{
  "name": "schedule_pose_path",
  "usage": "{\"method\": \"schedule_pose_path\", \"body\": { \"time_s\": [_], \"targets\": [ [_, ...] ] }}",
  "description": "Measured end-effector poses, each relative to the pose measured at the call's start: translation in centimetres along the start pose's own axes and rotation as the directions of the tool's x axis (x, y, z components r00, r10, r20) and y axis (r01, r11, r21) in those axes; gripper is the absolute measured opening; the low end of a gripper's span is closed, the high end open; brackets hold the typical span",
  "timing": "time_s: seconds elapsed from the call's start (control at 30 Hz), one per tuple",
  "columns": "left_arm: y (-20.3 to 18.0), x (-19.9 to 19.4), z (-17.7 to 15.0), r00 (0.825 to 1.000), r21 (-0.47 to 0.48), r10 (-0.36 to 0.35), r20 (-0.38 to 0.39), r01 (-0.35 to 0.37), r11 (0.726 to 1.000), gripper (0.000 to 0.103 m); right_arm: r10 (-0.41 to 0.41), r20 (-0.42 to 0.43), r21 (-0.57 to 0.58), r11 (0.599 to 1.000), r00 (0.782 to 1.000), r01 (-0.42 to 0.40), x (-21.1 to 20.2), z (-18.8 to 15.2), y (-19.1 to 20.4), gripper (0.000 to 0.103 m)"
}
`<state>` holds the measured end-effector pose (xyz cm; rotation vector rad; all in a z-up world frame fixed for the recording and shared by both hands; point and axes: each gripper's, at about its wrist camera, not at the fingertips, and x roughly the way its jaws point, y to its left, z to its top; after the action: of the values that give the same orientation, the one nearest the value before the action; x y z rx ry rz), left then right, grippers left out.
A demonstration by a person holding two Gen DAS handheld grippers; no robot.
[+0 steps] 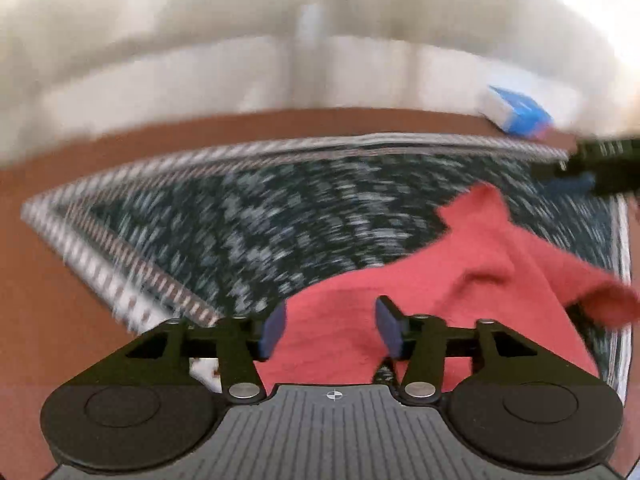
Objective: Fold clothes
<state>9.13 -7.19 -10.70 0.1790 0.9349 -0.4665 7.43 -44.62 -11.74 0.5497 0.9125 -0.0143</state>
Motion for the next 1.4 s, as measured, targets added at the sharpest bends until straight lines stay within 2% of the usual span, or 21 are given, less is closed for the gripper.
{"method": "schedule_pose_path", "body": {
  "time_s": [0.07,0.17,0.27,0.37,0.47,0.57,0.6,0.63,0.67,0.73,0.8,0.97,1.07,1.13,1.23,1.3,1.33,1.37,1.4],
  "targets": [
    [-2.4,0.7,0.2,0.999,0.128,-0.023,0.024,0.020,0.992,0.075,-0.041,0.018,-0.052,0.998,0.999,0.042,-1.6,-0.6,0.1,0.064],
    [-5.1,3.0,0.4,0.999,0.237,-0.030,0.027,0.022,0.971,0.077,-0.126,0.005,-0.141,0.982,0.992,0.126,-2.8,-2.1,0.0,0.066],
    [-6.4,5.6,0.9,1.000,0.266,-0.020,-0.004,0.021,0.964,0.077,-0.194,-0.023,-0.201,0.962,0.981,0.185,-3.0,-3.9,-0.3,0.067],
    [-7.0,7.1,1.2,0.999,0.302,-0.027,-0.032,0.036,0.953,0.077,-0.225,-0.044,-0.219,0.953,0.973,0.211,-3.2,-5.5,-1.0,0.068],
    [-7.0,8.1,1.1,0.998,0.360,-0.019,-0.054,0.037,0.932,0.077,-0.220,-0.048,-0.203,0.957,0.974,0.206,-4.4,-6.9,-1.9,0.070],
    [-6.7,9.2,1.4,0.997,0.359,0.005,-0.074,0.022,0.933,0.075,-0.213,-0.052,-0.209,0.958,0.976,0.198,-5.7,-8.5,-2.1,0.073],
    [-6.4,9.4,1.6,0.996,0.342,0.002,-0.086,0.028,0.939,0.063,-0.215,-0.060,-0.216,0.956,0.975,0.197,-5.9,-9.1,-2.1,0.074],
    [-6.1,9.6,1.9,0.995,0.323,-0.003,-0.098,0.035,0.946,0.044,-0.217,-0.071,-0.220,0.955,0.973,0.197,-6.0,-9.6,-2.0,0.074],
    [-5.7,9.9,2.1,0.994,0.303,-0.008,-0.110,0.041,0.952,0.039,-0.220,-0.082,-0.224,0.954,0.972,0.197,-6.0,-10.0,-2.0,0.074],
    [-5.0,10.0,2.5,0.993,0.276,-0.008,-0.116,0.040,0.960,0.017,-0.224,-0.099,-0.228,0.953,0.969,0.197,-5.7,-10.7,-1.9,0.073],
    [-4.2,9.9,2.9,0.993,0.252,-0.023,-0.119,0.053,0.966,0.010,-0.221,-0.106,-0.218,0.956,0.970,0.194,-5.5,-11.2,-1.9,0.073],
    [-2.0,9.7,4.0,0.991,0.145,-0.055,-0.126,0.074,0.987,0.005,-0.195,-0.100,-0.168,0.970,0.976,0.177,-6.1,-12.4,-1.7,0.074],
    [0.1,10.5,4.9,0.983,-0.015,-0.101,-0.152,0.100,0.995,0.004,-0.205,-0.104,-0.169,0.968,0.973,0.186,-6.3,-13.1,-1.7,0.074],
    [1.6,11.5,5.3,0.975,-0.134,-0.134,-0.175,0.112,0.985,0.004,-0.212,-0.101,-0.176,0.966,0.972,0.192,-6.2,-13.3,-1.7,0.074],
    [3.6,13.1,5.5,0.967,-0.286,-0.169,-0.191,0.110,0.952,0.007,-0.239,-0.081,-0.205,0.954,0.968,0.219,-5.6,-13.0,-1.7,0.073],
    [4.3,13.3,5.6,0.964,-0.348,-0.192,-0.186,0.118,0.930,0.010,-0.257,-0.069,-0.228,0.945,0.964,0.235,-5.0,-12.5,-1.7,0.068],
    [4.3,13.2,5.5,0.964,-0.347,-0.192,-0.186,0.119,0.930,0.011,-0.265,-0.063,-0.239,0.940,0.962,0.244,-4.6,-12.3,-1.7,0.053],
    [4.2,13.0,5.4,0.965,-0.337,-0.188,-0.185,0.118,0.934,0.013,-0.277,-0.065,-0.253,0.934,0.959,0.253,-4.4,-12.0,-1.8,0.023],
    [4.0,12.8,5.4,0.966,-0.322,-0.179,-0.184,0.113,0.940,0.017,-0.292,-0.074,-0.271,0.926,0.954,0.263,-4.1,-11.8,-1.8,0.009]
  ]
}}
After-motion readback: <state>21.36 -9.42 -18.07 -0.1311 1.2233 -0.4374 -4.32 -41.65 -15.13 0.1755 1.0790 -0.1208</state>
